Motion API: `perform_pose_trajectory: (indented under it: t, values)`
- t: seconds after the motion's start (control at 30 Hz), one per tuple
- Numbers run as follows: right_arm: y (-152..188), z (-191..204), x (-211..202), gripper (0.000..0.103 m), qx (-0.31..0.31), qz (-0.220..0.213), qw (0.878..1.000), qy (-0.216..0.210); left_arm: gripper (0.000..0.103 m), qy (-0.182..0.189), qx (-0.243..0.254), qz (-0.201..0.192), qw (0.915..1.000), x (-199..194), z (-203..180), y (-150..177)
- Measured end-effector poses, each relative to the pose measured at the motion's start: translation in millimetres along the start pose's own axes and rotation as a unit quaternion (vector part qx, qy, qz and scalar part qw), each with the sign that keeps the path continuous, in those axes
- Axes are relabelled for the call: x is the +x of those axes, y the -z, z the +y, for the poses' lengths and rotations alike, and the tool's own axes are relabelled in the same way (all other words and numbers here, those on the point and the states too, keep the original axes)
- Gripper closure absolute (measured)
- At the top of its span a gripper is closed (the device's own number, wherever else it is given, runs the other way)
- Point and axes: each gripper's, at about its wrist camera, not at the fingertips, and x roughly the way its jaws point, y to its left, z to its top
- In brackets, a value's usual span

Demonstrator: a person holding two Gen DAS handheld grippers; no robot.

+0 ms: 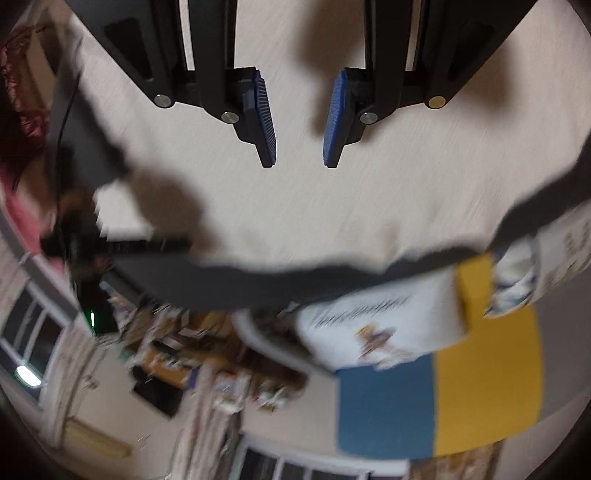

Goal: Fold clothes

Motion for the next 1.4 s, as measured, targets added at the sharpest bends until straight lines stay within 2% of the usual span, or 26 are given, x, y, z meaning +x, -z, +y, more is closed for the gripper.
perform_pose_trajectory:
  t: [0.13, 0.17, 0.2, 0.27, 0.33, 0.43, 0.53, 0.63, 0.73, 0.8, 0.87, 0.93, 0.97, 1.1, 1.17, 1.23, 1.33, 1.4]
  values:
    - [1.0, 11.3, -17.7, 0.056, -0.039, -0.012, 0.999, -0.03, 0.077, 0.057, 0.055, -0.006, 0.9968, 40.7, -27.4, -45.9]
    - [2.5, 13.5, -19.2, 0.056, -0.056, -0.01, 0.998, -0.028, 0.077, 0.06, 0.072, 0.002, 0.9956, 52.9, -34.5, -52.8]
    - [3.7, 12.9, -16.0, 0.056, -0.069, -0.005, 0.998, -0.008, 0.077, 0.062, 0.091, 0.015, 0.9938, 66.7, -43.2, -58.4]
    - [5.9, 5.9, -10.8, 0.054, -0.075, 0.003, 0.997, 0.019, 0.077, 0.063, 0.121, 0.041, 0.9898, 93.9, -56.1, -64.1]
    - [9.3, -7.8, -6.0, 0.054, -0.064, 0.008, 0.997, 0.029, 0.077, 0.058, 0.143, 0.067, 0.9857, 119.7, -65.3, -66.3]
    - [15.9, -23.3, -1.5, 0.056, -0.056, 0.002, 0.998, 0.037, 0.077, 0.024, 0.125, 0.075, 0.989, 145.9, -62.9, -68.5]
    - [25.5, -22.1, 2.8, 0.057, -0.074, -0.023, 0.996, 0.049, 0.077, 0.018, 0.073, 0.059, 0.9954, 148.5, -57.4, -71.0]
    - [32.5, -23.1, -0.4, 0.057, -0.078, -0.036, 0.996, 0.039, 0.077, 0.001, 0.077, 0.049, 0.9959, 143.8, -65.3, -71.0]
    - [25.1, -24.6, -5.7, 0.057, -0.061, -0.026, 0.997, 0.026, 0.077, 0.024, 0.083, 0.019, 0.996, 123.3, -71.3, -70.9]
    - [19.9, -21.8, -11.4, 0.057, -0.055, -0.024, 0.998, 0.017, 0.077, 0.045, 0.1, 0.014, 0.9938, 119.2, -79.8, -71.3]
    - [17.7, -15.0, -19.3, 0.057, -0.075, -0.028, 0.996, 0.025, 0.077, 0.055, 0.12, 0.024, 0.991, 123.9, -89.4, -73.4]
    - [18.8, -13.3, -21.5, 0.057, -0.085, -0.017, 0.995, 0.057, 0.077, 0.05, 0.133, 0.048, 0.9887, 139.5, -98.7, -75.7]
    - [20.7, -16.6, -21.0, 0.057, -0.083, -0.012, 0.994, 0.07, 0.077, 0.041, 0.127, 0.058, 0.9893, 146.6, -98.9, -76.0]
    - [32.2, -35.5, -17.5, 0.057, -0.059, -0.017, 0.995, 0.073, 0.077, 0.037, 0.073, 0.063, 0.9946, 157.6, -92.3, -77.1]
    - [37.6, -44.0, -16.2, 0.057, -0.049, -0.019, 0.996, 0.074, 0.077, 0.033, 0.066, 0.06, 0.9955, 151.6, -93.0, -75.3]
    - [39.2, -45.2, -20.2, 0.055, -0.043, -0.026, 0.997, 0.064, 0.077, 0.026, 0.053, 0.05, 0.997, 137.5, -90.1, -70.6]
    - [49.2, -73.8, -48.8, 0.054, 0.034, -0.044, 0.998, -0.01, 0.077, 0.008, 0.042, 0.028, 0.9987, 107.0, -81.4, -53.4]
    - [73.1, -108.5, -81.1, 0.047, 0.086, -0.078, 0.992, -0.04, 0.077, -0.013, 0.042, 0.01, 0.999, 85.7, -74.2, -37.5]
